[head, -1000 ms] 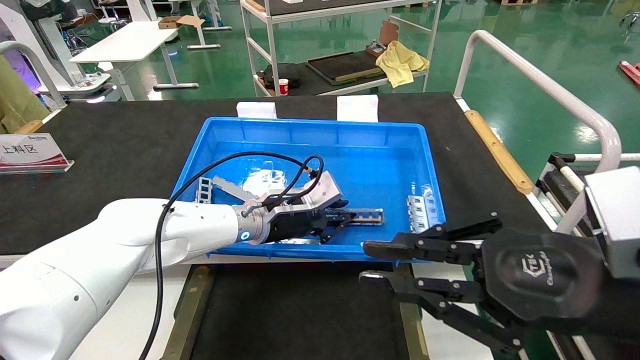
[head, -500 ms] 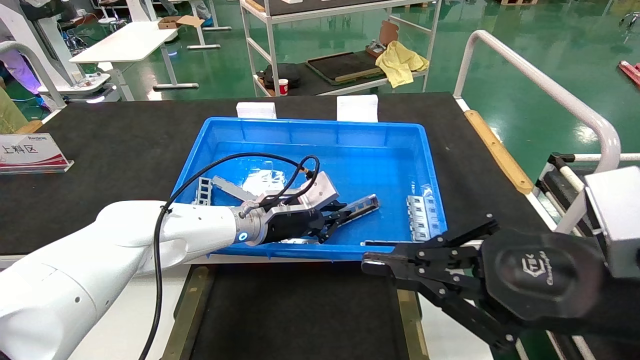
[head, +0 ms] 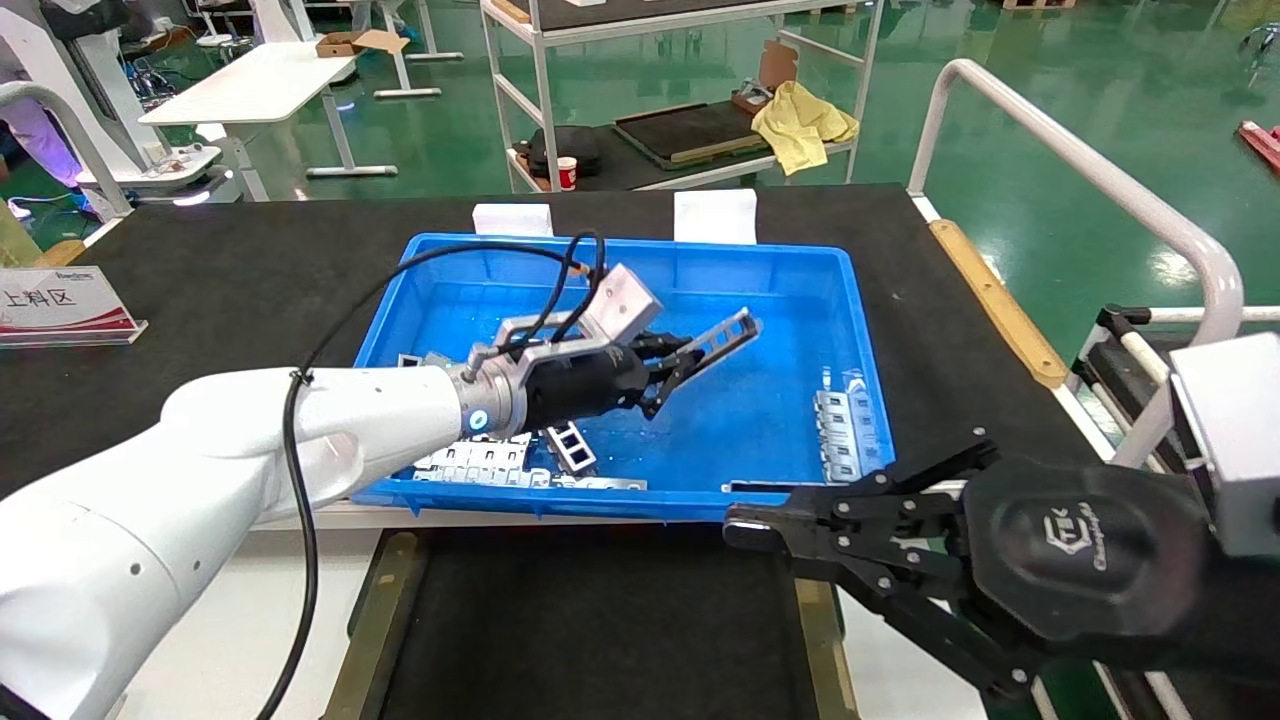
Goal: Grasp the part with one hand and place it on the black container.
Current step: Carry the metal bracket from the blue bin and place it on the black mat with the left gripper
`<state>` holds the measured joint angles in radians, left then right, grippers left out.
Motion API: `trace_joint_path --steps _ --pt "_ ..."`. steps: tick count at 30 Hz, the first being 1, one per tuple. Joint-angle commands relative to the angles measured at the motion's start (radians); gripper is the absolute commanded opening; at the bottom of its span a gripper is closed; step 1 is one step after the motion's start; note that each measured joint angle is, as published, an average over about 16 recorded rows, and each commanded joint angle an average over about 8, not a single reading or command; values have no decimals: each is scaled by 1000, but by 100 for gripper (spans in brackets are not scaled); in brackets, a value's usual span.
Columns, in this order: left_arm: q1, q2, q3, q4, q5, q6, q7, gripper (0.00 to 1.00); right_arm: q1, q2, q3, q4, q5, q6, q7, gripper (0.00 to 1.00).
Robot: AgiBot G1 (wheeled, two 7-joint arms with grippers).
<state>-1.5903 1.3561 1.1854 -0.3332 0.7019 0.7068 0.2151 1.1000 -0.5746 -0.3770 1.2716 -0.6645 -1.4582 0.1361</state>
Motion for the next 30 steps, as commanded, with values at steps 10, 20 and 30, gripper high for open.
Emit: trace_joint_path --steps 10,20,30 --pt "-26 -58 -42 42 -96 311 67 0 0 0 0 0 0 0 0 0" --pt "7 -161 -47 28 -138 773 115 0 0 0 0 0 0 0 0 0" --pt "165 -248 -31 -14 -158 852 137 0 0 0 0 0 0 0 0 0"
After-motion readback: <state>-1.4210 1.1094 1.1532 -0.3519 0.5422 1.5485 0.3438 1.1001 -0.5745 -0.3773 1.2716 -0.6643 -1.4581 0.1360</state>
